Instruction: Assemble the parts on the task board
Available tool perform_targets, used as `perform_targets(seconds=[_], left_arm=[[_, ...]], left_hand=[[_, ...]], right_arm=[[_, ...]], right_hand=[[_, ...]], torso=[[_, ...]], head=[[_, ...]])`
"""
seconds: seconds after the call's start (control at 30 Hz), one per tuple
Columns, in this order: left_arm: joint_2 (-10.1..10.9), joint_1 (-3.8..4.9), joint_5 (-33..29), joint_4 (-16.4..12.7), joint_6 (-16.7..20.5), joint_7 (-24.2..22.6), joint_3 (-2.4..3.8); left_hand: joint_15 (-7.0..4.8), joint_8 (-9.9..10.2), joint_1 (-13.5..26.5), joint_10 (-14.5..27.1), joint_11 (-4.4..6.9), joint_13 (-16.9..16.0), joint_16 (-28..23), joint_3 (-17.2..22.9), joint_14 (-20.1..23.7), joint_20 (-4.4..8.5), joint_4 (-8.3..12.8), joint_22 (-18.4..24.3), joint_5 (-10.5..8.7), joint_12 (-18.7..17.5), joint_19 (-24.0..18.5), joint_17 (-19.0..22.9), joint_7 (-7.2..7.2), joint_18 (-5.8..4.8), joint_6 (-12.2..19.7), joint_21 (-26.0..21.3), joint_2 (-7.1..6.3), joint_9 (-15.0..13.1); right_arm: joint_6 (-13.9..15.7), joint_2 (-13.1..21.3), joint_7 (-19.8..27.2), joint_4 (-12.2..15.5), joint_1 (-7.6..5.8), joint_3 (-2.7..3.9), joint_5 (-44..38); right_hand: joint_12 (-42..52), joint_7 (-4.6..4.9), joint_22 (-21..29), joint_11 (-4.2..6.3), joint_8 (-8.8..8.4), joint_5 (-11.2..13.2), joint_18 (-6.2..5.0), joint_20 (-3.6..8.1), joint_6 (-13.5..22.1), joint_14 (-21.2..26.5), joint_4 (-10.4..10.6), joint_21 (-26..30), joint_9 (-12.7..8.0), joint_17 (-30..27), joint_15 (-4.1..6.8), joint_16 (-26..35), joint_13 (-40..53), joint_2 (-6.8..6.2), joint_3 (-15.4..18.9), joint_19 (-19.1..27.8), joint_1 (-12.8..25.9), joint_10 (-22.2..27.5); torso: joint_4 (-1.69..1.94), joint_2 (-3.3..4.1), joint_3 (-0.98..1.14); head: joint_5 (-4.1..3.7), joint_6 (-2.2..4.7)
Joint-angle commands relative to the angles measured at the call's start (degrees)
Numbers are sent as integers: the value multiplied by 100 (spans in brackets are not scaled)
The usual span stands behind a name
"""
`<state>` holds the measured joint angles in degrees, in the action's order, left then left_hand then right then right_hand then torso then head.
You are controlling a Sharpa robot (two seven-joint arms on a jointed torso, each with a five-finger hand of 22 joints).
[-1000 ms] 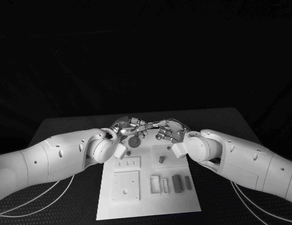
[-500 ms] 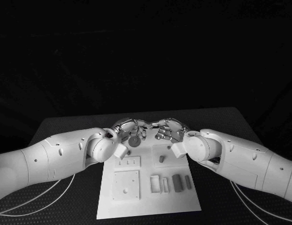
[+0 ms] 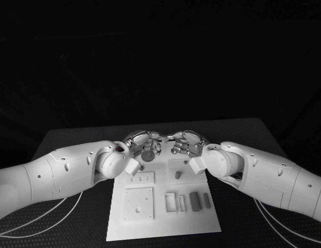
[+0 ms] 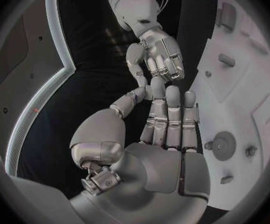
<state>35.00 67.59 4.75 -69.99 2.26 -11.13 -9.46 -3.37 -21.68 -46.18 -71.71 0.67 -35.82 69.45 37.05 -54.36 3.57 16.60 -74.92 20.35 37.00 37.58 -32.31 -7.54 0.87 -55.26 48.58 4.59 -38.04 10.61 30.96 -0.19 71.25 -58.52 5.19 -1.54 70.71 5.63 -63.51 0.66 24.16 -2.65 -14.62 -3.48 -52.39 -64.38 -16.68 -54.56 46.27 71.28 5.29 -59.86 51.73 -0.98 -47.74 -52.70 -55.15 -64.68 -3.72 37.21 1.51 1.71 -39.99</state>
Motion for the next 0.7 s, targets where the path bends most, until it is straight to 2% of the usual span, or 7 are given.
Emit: perform_targets(seconds=[0.03,0.13,0.57,0.63,0.7], left_arm=[[-16,12,-53,-44,-150,-150,15],[-12,12,-53,-54,-139,-178,15],[0,12,-1,-71,-126,-149,14],[1,12,23,-66,-79,-118,14],[6,12,27,-58,-35,-87,14]], left_hand=[[-16,9,29,165,109,-8,37,69,-3,389,0,-121,-73,27,29,14,359,-87,-564,33,0,-18],[-17,15,6,175,108,-5,47,97,0,397,-3,-119,-145,49,26,28,357,-87,-562,49,-3,-33],[-28,-10,47,148,122,-6,86,94,-23,398,3,-117,-168,104,23,41,375,-87,-614,76,55,-82],[-31,-15,50,145,125,-6,92,95,-27,401,5,-117,-166,112,24,43,379,-87,-621,81,58,-92],[-37,-22,57,137,131,-6,103,97,-36,406,7,-117,-152,125,30,46,385,-87,-631,91,60,-109]], right_arm=[[-92,-8,-88,-43,12,-6,-134],[-39,-7,-123,-101,12,-6,-178],[-85,-35,-114,-235,10,-8,-230],[-30,-31,-57,-252,10,-8,-215],[-93,-18,-31,-266,10,-8,-215]], right_hand=[[26,-112,6,111,25,-14,-38,5,-356,-11,-2,-18,14,-5,39,-17,-6,58,-34,-23,-12,91],[26,-112,7,111,23,-14,-38,5,-355,-12,-3,-18,17,-6,39,-17,-6,57,-36,-23,-12,91],[22,-110,16,109,2,-14,-38,5,-348,-8,-4,-16,36,-16,39,-8,-12,49,-50,-16,-9,94],[-19,-90,42,91,-80,-14,-38,-13,-303,36,-3,19,30,-48,24,41,-41,34,-75,46,-1,123],[-133,-27,84,41,-227,-23,-26,-71,-213,137,-12,102,-13,-118,-26,155,-113,19,-20,192,80,218]], torso=[[-2,1,1],[0,0,-1],[-1,4,6],[-2,2,5],[-1,0,4]], head=[[-2,0],[-7,-9],[8,-25],[11,-23],[12,-24]])
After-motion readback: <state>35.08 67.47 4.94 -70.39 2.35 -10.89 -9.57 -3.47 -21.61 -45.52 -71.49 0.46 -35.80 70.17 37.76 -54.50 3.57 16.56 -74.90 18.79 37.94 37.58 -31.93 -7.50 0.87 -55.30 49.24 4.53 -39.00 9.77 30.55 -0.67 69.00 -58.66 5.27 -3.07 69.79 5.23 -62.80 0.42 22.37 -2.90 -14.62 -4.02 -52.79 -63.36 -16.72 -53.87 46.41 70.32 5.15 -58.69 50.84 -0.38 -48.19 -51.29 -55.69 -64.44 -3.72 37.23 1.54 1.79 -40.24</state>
